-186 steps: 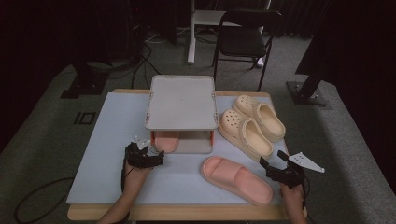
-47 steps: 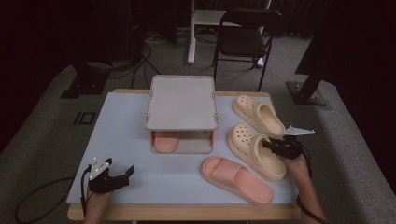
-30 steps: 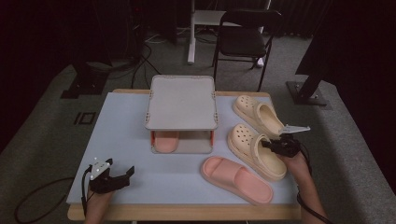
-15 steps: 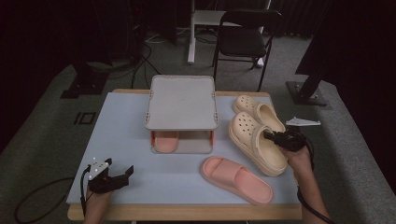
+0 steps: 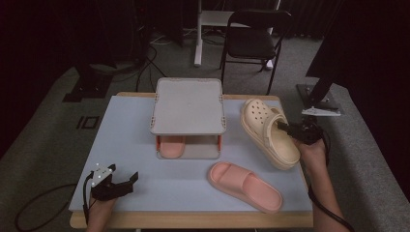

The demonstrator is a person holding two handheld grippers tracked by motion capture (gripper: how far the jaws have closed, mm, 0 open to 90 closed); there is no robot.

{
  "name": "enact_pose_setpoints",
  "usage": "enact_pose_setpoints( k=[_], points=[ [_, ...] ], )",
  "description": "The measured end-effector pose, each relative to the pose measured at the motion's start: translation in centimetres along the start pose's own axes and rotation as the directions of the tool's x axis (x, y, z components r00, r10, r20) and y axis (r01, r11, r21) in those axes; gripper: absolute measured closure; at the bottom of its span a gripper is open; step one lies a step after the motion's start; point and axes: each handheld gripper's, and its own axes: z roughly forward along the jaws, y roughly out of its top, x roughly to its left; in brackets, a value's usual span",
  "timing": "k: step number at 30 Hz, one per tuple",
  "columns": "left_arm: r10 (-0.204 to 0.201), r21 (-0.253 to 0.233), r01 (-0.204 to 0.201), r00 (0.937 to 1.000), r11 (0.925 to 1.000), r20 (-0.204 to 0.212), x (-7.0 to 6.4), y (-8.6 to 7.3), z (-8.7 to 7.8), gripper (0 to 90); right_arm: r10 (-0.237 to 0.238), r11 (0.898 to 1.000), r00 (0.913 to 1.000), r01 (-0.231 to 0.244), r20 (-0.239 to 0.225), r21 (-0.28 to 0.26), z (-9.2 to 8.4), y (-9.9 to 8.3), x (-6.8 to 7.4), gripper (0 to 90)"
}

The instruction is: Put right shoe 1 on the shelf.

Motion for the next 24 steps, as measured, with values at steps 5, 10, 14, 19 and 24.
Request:
enact_pose_setpoints(
  k=[5,10,14,19,24],
  points=[
    [0.005,-0.005,-0.005,1.0000,1.0000,0.002,-0.1,0.1,-0.1,3.6,-0.017,1.000,0.9997,0.017,0.015,-0.018,-0.3,1.6,0.6,77.5],
    [0.005,-0.003,-0.005,1.0000,1.0000,0.002,0.0,0.0,-0.1,3.5,-0.010,0.999,0.9999,0.011,0.005,-0.045,-0.6,3.2,1.3,77.4],
    [0.006,-0.003,-0.006,1.0000,1.0000,0.003,-0.1,0.0,-0.1,3.5,-0.021,0.998,0.9998,0.022,0.005,-0.061,-0.6,4.9,2.4,77.4],
    [0.003,-0.006,-0.003,1.0000,1.0000,0.005,-0.1,0.0,-0.2,3.5,-0.022,0.997,0.9998,0.022,0.000,-0.069,-0.2,6.3,3.6,77.4],
    [0.001,-0.009,-0.001,1.0000,1.0000,0.005,-0.1,0.0,-0.2,3.5,-0.024,0.997,0.9996,0.023,-0.011,-0.076,0.2,6.9,4.3,77.5]
  ],
)
